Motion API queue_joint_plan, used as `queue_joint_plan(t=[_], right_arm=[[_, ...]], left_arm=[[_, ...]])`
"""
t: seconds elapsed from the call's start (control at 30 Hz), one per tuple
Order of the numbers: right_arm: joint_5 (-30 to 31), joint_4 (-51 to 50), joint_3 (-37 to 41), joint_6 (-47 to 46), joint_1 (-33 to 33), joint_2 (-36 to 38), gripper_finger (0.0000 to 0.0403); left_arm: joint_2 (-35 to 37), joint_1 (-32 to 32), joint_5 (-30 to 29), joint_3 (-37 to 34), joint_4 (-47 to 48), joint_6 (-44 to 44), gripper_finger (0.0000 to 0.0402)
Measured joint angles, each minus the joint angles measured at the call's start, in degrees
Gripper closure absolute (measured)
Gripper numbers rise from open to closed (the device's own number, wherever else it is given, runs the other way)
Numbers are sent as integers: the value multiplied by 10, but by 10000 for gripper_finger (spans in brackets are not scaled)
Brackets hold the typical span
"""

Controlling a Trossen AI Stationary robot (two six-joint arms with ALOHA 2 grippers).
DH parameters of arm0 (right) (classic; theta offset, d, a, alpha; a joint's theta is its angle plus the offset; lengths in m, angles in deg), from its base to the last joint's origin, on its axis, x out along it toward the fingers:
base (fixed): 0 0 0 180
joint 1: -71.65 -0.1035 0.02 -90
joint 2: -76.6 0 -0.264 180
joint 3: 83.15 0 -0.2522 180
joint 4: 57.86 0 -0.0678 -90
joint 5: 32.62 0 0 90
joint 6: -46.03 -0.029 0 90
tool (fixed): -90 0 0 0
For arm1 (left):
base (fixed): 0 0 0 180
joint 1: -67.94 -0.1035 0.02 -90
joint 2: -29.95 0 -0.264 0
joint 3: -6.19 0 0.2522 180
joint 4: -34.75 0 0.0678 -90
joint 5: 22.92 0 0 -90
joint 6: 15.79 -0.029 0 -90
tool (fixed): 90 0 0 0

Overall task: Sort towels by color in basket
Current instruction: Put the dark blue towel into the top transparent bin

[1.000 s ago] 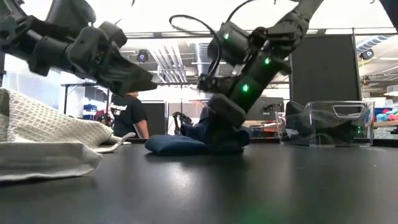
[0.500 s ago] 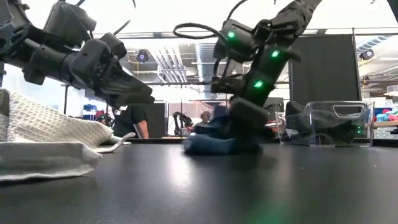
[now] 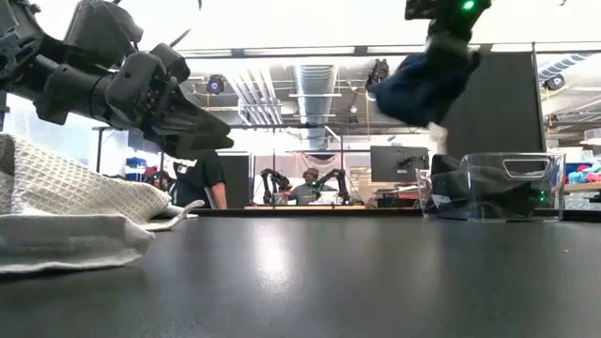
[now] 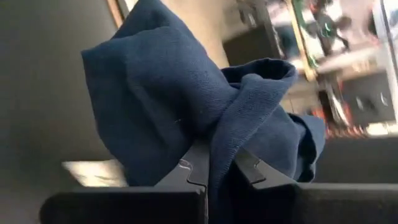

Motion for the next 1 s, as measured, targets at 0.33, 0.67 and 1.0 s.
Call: queue_joint_plan(t=[0.33, 0.67, 1.0], right_arm=[[-51, -146, 18, -100, 134, 20, 389], [-280, -33, 95, -63, 344, -49, 390], [-464, 34, 101, -80, 479, -186, 390]], left_arm=[[1, 0, 0, 0, 14, 2, 169], [2, 1, 1, 0, 30, 14, 169], [2, 2, 5, 0, 29, 15, 169]])
